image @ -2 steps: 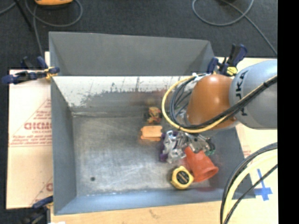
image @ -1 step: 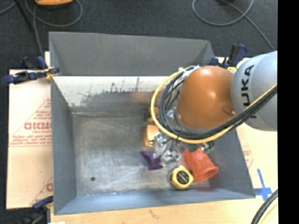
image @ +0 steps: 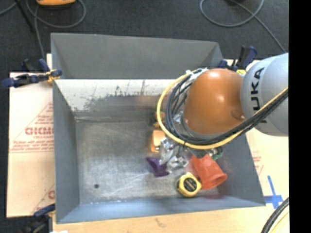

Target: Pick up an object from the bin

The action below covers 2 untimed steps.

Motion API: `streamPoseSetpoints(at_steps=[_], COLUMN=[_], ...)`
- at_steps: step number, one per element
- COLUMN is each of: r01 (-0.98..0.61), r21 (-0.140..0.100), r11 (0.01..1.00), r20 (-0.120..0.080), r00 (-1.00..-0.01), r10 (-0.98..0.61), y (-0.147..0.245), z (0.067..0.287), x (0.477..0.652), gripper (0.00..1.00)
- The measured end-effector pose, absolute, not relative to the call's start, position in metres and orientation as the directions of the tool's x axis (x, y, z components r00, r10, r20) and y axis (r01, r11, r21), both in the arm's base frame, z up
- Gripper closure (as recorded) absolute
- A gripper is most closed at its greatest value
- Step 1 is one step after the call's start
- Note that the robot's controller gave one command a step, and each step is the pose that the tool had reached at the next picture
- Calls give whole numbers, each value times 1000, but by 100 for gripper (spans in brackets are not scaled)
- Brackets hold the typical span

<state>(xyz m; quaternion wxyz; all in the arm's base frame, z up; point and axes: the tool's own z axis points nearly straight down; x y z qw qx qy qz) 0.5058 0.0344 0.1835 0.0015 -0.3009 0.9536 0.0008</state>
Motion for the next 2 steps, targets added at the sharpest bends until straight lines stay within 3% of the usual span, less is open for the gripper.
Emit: streamPoseSetpoints(at_steps=[1,2], r01=[-574,-557], r21=[1,-1], r11=[819,830], r20=[-3,-3], r00=[-819,-830], r10=[-574,-557], y=[34,32], z=[184,216], x=[506,511], gripper=[100,100])
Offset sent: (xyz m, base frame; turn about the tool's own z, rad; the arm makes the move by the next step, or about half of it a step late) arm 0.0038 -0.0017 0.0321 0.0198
